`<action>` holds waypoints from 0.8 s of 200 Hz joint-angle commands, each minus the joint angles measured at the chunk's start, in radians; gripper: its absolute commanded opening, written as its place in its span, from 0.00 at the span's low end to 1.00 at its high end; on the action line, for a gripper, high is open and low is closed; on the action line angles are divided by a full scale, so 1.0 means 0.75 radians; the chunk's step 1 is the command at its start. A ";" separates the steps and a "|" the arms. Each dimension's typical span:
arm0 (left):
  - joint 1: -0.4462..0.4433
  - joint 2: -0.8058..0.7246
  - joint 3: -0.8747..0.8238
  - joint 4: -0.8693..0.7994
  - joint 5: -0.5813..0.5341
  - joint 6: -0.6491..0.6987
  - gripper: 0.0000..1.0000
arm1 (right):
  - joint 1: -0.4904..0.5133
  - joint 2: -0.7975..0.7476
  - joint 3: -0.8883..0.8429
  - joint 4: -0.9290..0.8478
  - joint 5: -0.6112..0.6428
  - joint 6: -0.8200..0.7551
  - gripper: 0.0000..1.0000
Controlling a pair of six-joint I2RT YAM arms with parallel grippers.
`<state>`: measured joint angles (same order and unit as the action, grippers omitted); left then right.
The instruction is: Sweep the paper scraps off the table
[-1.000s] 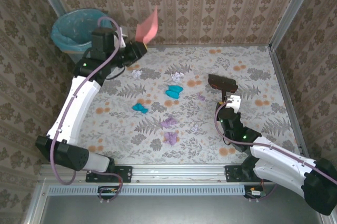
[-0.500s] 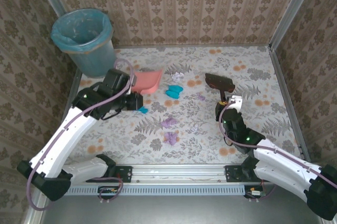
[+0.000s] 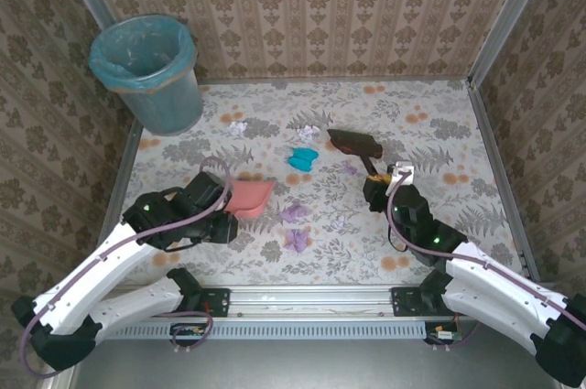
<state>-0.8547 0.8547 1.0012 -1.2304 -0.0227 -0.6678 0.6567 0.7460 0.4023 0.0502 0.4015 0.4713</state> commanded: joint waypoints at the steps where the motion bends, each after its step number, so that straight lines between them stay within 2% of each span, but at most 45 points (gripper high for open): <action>1: -0.048 -0.010 -0.063 -0.048 0.006 -0.088 0.00 | 0.004 -0.009 0.062 0.076 -0.172 -0.021 0.00; 29: -0.109 0.009 -0.126 -0.047 -0.006 -0.142 0.00 | 0.028 0.035 0.100 0.098 -0.299 -0.050 0.00; 59: -0.167 0.065 -0.182 -0.036 -0.039 -0.189 0.00 | 0.100 0.132 0.228 0.012 -0.353 -0.091 0.00; 79: -0.191 0.112 -0.232 0.011 -0.032 -0.204 0.00 | 0.193 0.221 0.362 -0.100 -0.313 -0.153 0.00; 107: -0.203 0.190 -0.273 0.064 -0.063 -0.220 0.00 | 0.332 0.386 0.573 -0.286 -0.157 -0.244 0.00; 132: -0.207 0.233 -0.291 0.129 -0.097 -0.244 0.00 | 0.361 0.575 0.769 -0.455 -0.110 -0.262 0.00; 160: -0.209 0.278 -0.334 0.205 -0.115 -0.251 0.00 | 0.376 0.724 0.888 -0.470 -0.138 -0.308 0.00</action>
<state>-1.0027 1.0382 0.7811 -1.1217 -0.0727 -0.8227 0.9298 1.2209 0.9939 -0.2375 0.2626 0.2924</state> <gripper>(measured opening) 0.259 0.310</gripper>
